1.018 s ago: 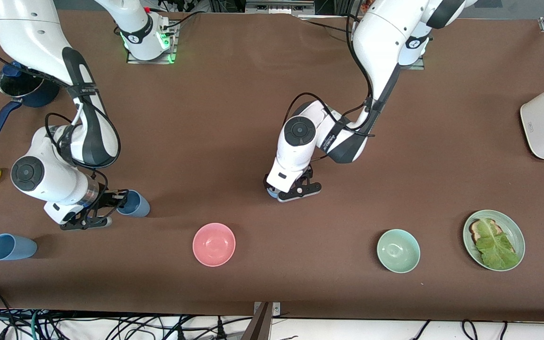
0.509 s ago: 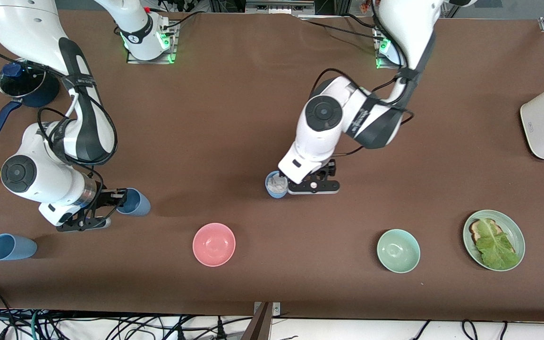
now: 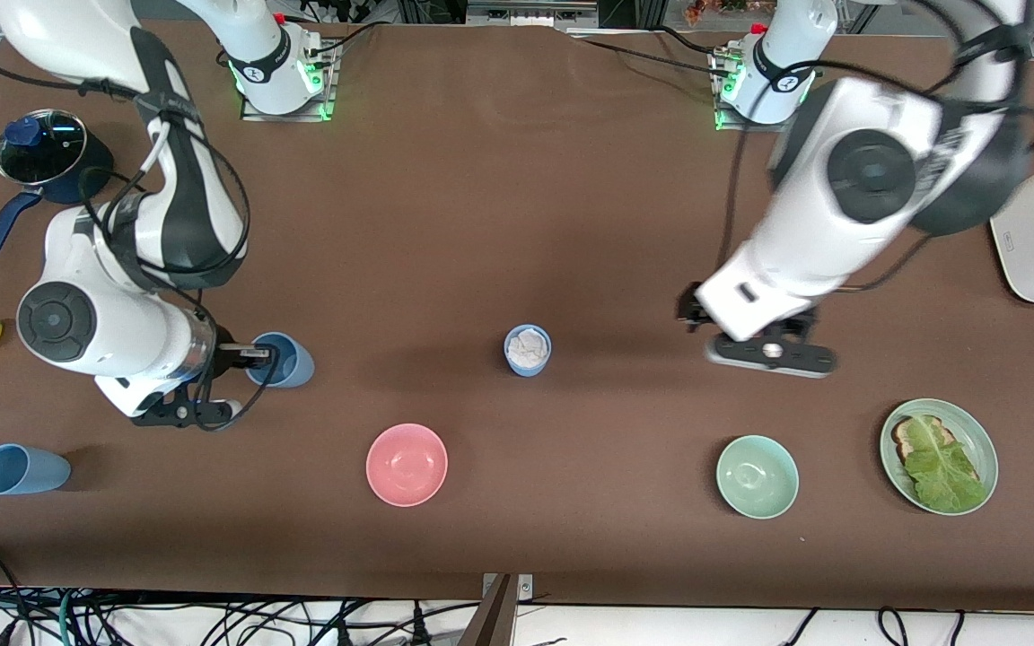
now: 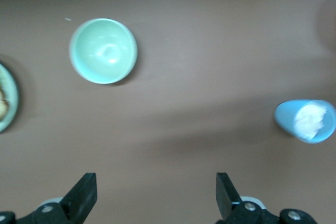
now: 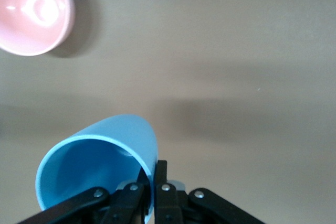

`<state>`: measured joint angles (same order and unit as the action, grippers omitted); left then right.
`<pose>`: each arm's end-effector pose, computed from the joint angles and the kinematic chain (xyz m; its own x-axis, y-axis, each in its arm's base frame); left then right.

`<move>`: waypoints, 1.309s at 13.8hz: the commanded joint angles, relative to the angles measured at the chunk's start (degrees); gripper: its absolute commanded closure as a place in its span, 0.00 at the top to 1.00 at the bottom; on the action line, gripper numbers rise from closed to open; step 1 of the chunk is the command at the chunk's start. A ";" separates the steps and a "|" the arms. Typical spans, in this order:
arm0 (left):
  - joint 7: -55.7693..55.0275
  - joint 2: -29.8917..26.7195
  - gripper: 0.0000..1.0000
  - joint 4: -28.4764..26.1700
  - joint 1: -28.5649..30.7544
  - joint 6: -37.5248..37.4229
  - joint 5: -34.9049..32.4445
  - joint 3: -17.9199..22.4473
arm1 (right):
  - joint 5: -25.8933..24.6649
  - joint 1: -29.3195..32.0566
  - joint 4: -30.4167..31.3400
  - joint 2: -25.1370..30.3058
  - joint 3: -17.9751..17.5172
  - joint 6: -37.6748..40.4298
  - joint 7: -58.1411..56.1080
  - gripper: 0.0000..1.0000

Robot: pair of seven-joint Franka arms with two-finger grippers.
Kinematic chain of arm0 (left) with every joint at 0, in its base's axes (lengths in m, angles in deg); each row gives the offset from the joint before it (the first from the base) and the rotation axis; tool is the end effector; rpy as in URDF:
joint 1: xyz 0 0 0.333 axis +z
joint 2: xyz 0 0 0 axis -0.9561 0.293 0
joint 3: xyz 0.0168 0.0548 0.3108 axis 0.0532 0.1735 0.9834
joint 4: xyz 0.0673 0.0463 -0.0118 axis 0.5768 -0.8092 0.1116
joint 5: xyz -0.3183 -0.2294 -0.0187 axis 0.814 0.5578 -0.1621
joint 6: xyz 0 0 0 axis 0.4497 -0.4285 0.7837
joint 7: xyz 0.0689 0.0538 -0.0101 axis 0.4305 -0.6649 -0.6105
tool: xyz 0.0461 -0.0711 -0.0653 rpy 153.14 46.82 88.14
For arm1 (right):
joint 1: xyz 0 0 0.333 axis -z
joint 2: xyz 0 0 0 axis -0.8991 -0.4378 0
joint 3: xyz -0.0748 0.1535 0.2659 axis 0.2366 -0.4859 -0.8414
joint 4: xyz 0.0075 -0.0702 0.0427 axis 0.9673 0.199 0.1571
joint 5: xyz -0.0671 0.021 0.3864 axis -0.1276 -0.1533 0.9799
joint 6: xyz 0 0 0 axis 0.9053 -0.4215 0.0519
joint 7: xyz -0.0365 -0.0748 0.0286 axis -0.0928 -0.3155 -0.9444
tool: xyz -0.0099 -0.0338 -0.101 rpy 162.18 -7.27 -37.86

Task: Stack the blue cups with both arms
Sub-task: 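Open the left gripper and withdraw while the right gripper lifts the blue cup, then carry the blue cup over the tissue cup with the right gripper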

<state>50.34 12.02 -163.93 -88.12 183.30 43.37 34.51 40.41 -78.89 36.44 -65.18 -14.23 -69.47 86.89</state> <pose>0.6454 -0.2047 0.5189 0.9838 -0.1792 0.0091 -0.1789 -0.9836 -0.0229 0.6840 0.1602 0.3998 0.9894 0.0220 -0.1435 0.0211 -0.9997 -0.0081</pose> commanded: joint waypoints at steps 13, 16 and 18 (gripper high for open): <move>14.43 -14.47 1.00 -8.28 16.57 -10.76 0.43 2.65 | -0.30 -24.86 -6.87 -2.07 0.23 -4.49 39.12 0.00; 14.61 -17.29 1.00 -8.28 14.29 -17.10 -0.01 1.42 | -3.00 -27.76 -6.87 -3.47 0.23 -5.64 43.60 0.00; 14.53 -17.55 1.00 -8.11 14.37 -17.29 0.51 1.42 | -4.16 -28.91 -6.87 -4.26 0.23 -6.08 45.72 0.00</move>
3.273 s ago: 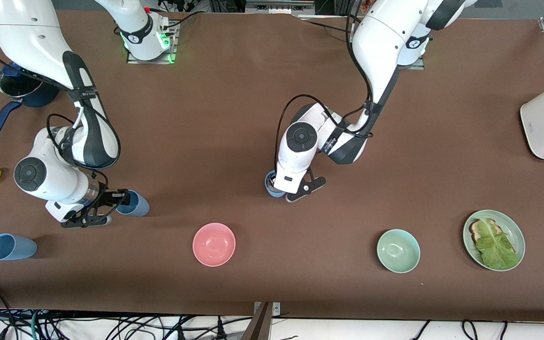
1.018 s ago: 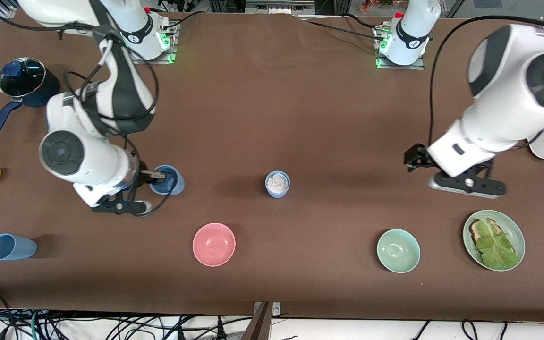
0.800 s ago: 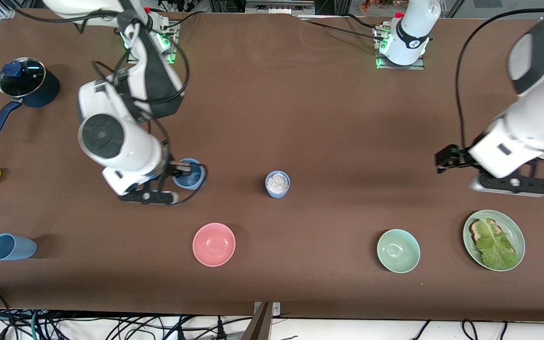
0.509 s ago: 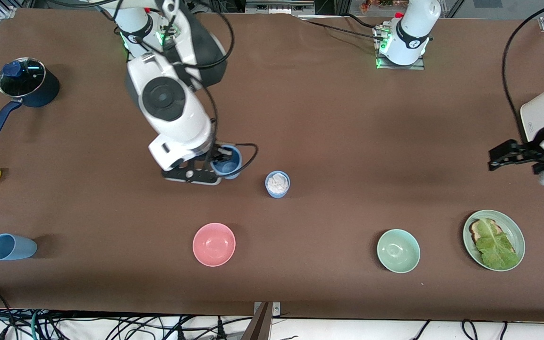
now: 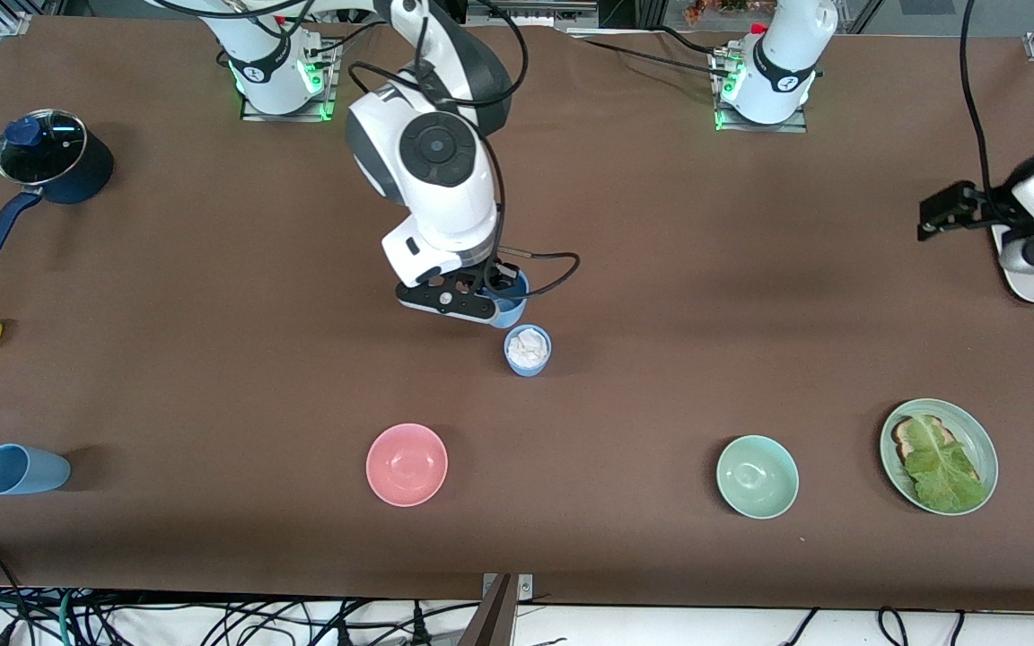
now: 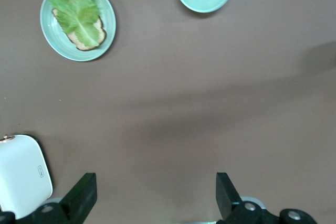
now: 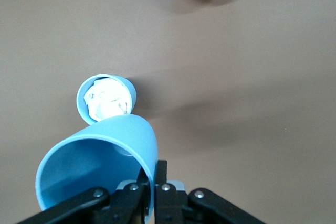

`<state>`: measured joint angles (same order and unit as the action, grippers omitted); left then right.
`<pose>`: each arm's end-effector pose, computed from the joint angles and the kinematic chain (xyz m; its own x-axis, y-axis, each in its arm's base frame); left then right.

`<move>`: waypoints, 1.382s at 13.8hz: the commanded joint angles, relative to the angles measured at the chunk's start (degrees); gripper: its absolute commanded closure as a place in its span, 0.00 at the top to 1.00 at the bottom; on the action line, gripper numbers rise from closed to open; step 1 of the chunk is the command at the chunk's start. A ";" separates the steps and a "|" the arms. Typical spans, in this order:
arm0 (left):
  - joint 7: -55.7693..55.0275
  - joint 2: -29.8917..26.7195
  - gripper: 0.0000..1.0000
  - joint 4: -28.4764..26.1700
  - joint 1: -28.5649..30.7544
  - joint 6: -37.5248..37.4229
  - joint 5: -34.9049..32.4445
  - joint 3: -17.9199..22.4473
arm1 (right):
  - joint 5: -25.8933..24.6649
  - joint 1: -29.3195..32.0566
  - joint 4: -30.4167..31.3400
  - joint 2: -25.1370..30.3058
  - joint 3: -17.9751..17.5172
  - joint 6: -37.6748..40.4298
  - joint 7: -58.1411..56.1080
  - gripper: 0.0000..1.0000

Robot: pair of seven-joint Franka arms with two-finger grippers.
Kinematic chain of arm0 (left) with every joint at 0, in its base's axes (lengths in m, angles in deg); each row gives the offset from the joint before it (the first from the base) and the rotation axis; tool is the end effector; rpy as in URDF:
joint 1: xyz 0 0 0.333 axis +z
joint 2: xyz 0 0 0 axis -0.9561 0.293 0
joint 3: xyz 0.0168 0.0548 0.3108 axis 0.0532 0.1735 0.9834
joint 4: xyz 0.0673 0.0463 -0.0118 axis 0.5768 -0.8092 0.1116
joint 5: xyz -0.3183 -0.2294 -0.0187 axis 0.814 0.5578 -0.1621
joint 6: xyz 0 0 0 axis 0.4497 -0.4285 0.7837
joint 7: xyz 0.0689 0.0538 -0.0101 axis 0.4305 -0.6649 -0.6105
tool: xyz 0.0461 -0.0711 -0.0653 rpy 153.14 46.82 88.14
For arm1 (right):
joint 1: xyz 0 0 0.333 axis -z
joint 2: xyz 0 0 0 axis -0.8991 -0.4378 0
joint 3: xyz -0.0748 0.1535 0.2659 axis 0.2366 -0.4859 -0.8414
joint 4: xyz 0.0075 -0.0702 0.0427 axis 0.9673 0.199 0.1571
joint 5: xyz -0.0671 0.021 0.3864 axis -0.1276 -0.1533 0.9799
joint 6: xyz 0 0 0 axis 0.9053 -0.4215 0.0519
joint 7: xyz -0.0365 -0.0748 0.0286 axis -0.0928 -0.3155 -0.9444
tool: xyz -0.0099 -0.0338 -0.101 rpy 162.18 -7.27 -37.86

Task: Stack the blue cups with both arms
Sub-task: 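Carry the blue cup over the tissue cup with the right gripper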

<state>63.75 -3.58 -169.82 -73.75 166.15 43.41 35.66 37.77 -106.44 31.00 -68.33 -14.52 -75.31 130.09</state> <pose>0.5738 -0.0237 0.6171 0.9828 -0.1334 -0.1274 -0.1383 -0.9899 -0.0307 0.5544 0.4770 0.4133 0.9728 -0.2316 0.0083 -0.2317 -0.9728 0.0040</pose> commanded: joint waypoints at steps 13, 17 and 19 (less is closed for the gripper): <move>0.42 -3.89 1.00 -5.28 -0.01 -8.66 1.44 0.18 | -1.52 -3.74 -8.64 -9.02 3.25 -5.33 3.40 0.00; -1.87 -6.88 1.00 -9.33 0.61 -8.40 5.49 0.27 | -1.60 -3.74 -8.64 -9.73 3.25 -6.04 3.40 0.00; -1.78 -7.67 1.00 -10.38 0.52 -8.49 5.40 0.27 | -2.30 -3.30 -8.38 -9.73 3.25 -6.04 3.32 0.00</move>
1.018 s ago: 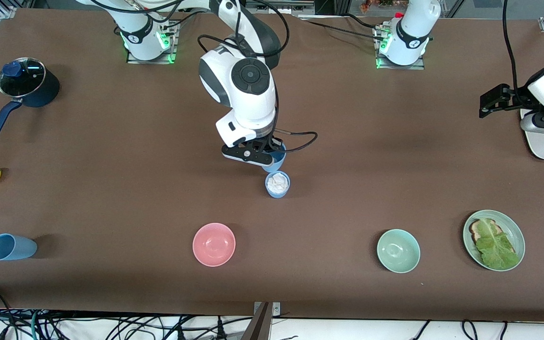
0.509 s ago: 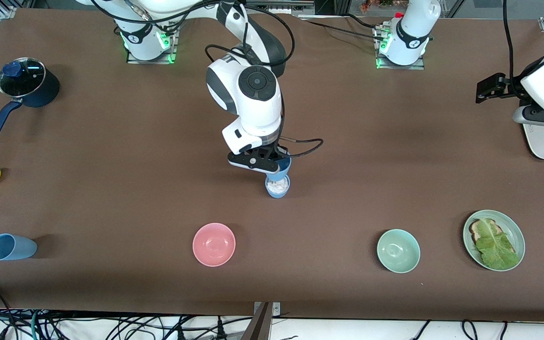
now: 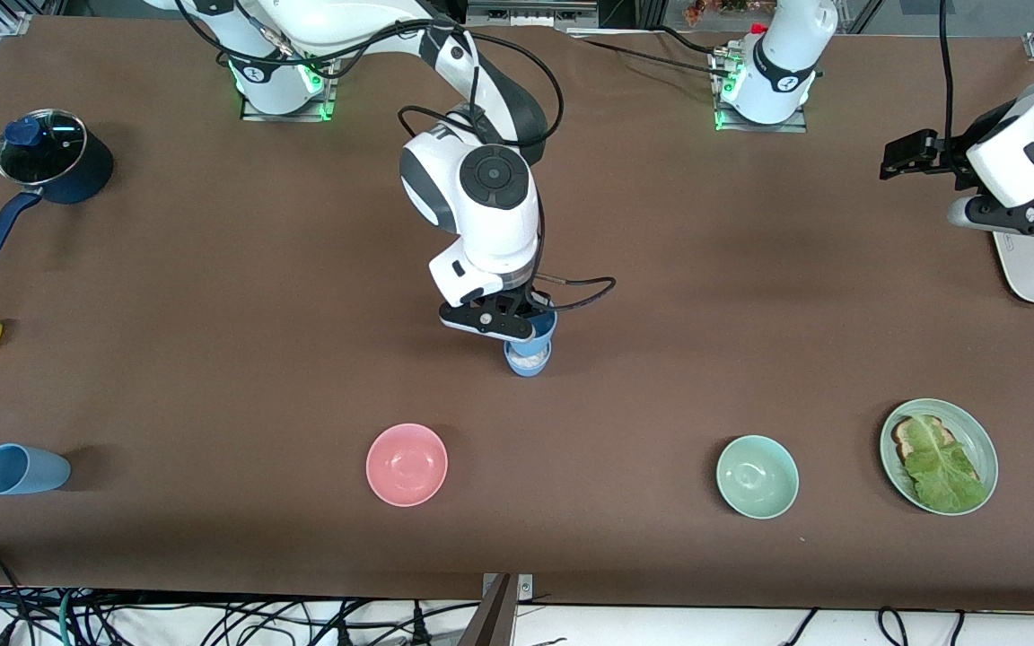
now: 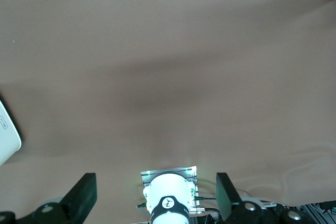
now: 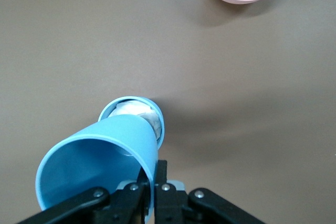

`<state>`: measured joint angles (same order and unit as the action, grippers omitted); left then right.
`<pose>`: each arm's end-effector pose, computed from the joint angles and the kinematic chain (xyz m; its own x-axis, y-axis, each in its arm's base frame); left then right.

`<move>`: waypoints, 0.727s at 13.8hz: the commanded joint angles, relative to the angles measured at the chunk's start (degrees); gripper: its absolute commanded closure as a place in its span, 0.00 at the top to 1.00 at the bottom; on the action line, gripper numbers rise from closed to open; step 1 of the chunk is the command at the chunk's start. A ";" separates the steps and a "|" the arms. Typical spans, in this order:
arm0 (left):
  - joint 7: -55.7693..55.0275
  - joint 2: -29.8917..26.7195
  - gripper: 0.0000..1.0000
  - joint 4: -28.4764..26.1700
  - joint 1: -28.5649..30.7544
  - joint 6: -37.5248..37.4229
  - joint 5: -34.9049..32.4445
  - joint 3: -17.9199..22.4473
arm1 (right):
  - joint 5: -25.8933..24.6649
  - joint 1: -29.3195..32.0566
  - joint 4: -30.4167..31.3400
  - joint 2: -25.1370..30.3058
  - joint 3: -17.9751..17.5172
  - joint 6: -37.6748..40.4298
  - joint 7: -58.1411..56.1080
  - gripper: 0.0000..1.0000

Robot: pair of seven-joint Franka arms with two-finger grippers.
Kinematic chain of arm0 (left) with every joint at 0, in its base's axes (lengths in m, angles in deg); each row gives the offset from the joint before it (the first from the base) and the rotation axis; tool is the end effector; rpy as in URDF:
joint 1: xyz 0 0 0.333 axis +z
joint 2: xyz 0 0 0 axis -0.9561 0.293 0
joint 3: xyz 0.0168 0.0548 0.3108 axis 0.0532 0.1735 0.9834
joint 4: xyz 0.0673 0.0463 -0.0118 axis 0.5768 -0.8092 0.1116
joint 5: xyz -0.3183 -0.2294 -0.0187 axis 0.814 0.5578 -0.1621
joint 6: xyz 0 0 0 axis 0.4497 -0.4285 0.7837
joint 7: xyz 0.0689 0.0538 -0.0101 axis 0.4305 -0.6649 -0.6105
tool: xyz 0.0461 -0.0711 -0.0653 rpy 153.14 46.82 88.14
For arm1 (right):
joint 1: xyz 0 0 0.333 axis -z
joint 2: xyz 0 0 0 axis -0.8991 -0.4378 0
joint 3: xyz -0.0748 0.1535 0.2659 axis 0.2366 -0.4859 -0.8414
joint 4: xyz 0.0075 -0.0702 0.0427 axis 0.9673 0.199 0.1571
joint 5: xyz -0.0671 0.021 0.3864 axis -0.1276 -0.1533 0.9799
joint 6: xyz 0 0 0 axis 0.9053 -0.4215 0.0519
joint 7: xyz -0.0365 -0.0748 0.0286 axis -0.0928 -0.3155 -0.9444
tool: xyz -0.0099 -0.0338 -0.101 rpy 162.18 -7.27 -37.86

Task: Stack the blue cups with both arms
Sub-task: 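Carry the blue cup over the tissue cup with the right gripper, then lower the blue cup into the tissue cup and open the right gripper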

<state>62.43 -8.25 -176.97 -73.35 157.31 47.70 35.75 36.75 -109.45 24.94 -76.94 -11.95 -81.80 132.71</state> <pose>0.5279 -0.0271 0.5970 0.9422 -0.1166 -0.3141 -0.1062 -0.9931 0.0502 0.5691 0.5120 0.3633 0.9650 -0.2457 0.0915 -0.2445 -0.9693 -0.0250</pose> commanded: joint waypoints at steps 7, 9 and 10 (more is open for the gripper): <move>-0.46 -3.27 1.00 -4.48 -0.41 0.17 0.84 0.00 | -1.64 -0.38 -2.14 -1.20 0.59 0.45 0.79 0.00; -0.46 -3.00 1.00 -4.48 -0.41 0.26 1.20 0.00 | -2.16 -0.38 -2.05 -1.55 0.59 0.37 0.88 0.00; -0.46 -3.00 1.00 -4.22 -0.41 0.35 1.28 0.00 | -2.25 -0.38 -2.05 -1.64 0.68 0.02 0.88 0.00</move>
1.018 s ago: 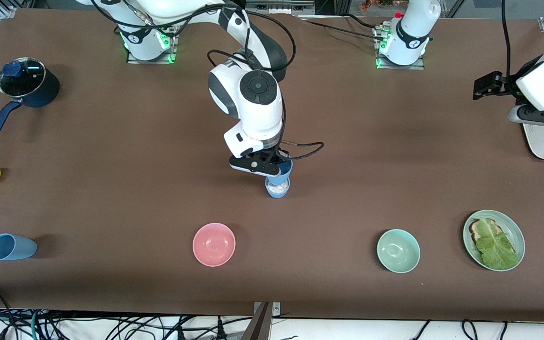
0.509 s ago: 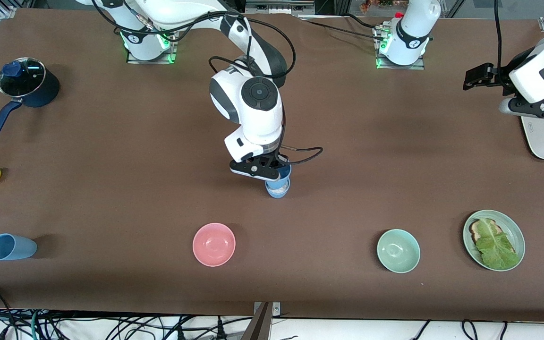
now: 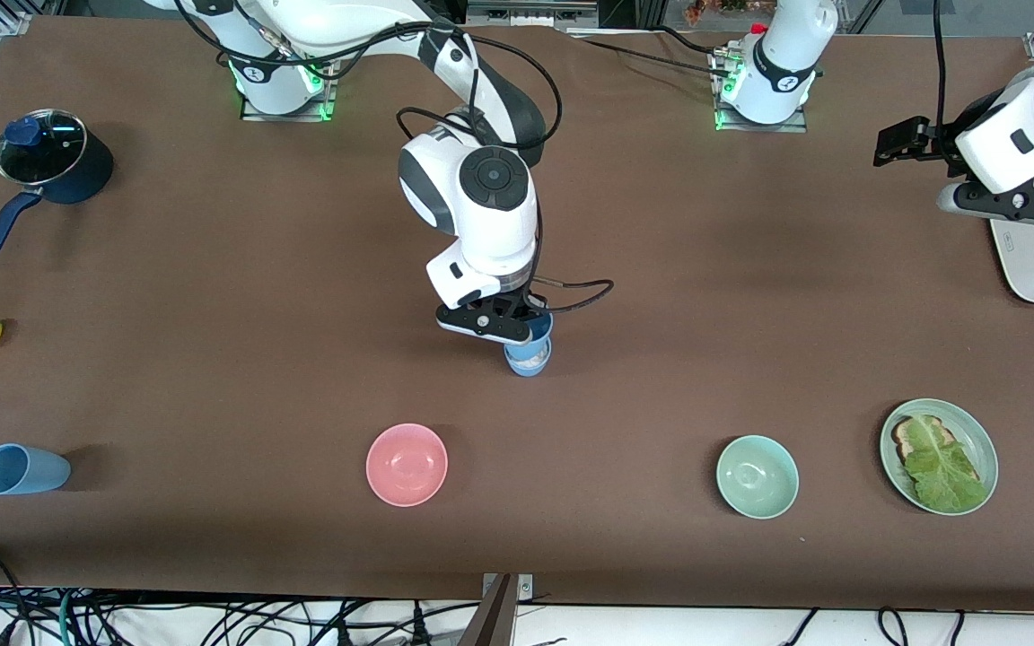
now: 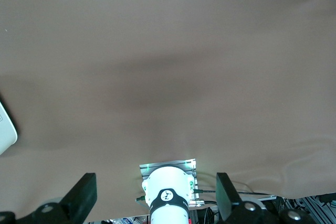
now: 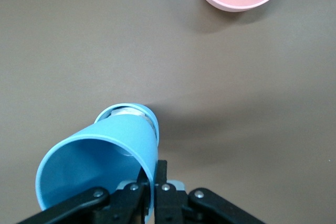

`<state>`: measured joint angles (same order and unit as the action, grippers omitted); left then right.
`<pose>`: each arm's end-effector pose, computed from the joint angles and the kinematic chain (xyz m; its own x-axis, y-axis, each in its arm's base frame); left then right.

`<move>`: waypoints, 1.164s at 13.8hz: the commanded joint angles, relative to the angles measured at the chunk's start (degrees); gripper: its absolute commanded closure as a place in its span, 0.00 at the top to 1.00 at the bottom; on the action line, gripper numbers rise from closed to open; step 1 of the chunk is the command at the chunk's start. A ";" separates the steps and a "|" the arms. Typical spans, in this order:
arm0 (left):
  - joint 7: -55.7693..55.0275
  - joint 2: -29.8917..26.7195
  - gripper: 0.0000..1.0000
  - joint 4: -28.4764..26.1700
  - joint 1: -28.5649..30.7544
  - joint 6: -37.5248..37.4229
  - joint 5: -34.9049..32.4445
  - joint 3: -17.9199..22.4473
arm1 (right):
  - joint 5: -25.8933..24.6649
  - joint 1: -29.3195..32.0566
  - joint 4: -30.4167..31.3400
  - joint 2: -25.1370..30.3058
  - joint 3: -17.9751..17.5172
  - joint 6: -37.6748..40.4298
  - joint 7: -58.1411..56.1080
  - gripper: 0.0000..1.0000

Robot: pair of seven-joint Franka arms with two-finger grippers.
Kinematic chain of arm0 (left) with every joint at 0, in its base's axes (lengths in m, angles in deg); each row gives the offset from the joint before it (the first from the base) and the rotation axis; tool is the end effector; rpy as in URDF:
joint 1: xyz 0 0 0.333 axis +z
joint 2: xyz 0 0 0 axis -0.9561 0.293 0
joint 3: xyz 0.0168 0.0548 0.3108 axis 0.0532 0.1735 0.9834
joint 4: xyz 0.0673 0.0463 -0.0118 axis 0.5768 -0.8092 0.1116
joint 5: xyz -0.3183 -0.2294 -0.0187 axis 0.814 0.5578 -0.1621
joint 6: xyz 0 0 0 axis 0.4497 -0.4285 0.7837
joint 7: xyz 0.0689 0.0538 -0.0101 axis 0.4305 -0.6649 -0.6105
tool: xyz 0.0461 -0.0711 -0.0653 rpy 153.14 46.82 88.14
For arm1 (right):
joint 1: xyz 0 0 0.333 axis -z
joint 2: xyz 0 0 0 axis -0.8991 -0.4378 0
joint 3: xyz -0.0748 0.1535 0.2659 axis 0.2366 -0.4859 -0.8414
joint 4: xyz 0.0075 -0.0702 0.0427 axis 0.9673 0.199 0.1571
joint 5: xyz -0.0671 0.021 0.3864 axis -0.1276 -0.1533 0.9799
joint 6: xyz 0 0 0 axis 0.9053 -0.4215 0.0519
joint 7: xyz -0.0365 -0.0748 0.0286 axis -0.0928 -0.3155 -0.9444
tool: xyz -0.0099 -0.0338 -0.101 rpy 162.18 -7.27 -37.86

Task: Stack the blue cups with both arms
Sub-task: 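Lower the blue cup into the tissue cup and open the right gripper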

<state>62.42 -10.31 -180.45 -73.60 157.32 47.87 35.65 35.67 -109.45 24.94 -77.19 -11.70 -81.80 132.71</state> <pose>0.5151 -0.0305 0.5894 0.9335 -0.1223 -0.3372 -0.1108 -0.9924 0.0532 0.5716 0.5095 0.3602 0.9646 -0.2413 0.1065 -0.2417 -0.9703 -0.0093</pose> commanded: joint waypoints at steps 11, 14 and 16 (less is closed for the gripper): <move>-0.45 0.03 1.00 0.15 0.11 1.13 0.85 0.19 | -1.00 0.50 -2.14 0.00 0.43 -1.22 -0.53 1.00; -0.54 0.03 1.00 0.15 -0.15 1.13 0.76 0.11 | -0.57 0.58 -2.14 1.14 2.18 2.99 -3.94 1.00; -0.54 0.03 1.00 0.15 -0.15 1.22 0.76 0.11 | 1.53 5.66 -1.96 4.04 0.36 4.67 -8.94 1.00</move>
<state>62.37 -10.07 -180.47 -73.56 158.08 47.94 35.67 35.60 -108.05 22.99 -76.17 -9.76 -79.84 128.45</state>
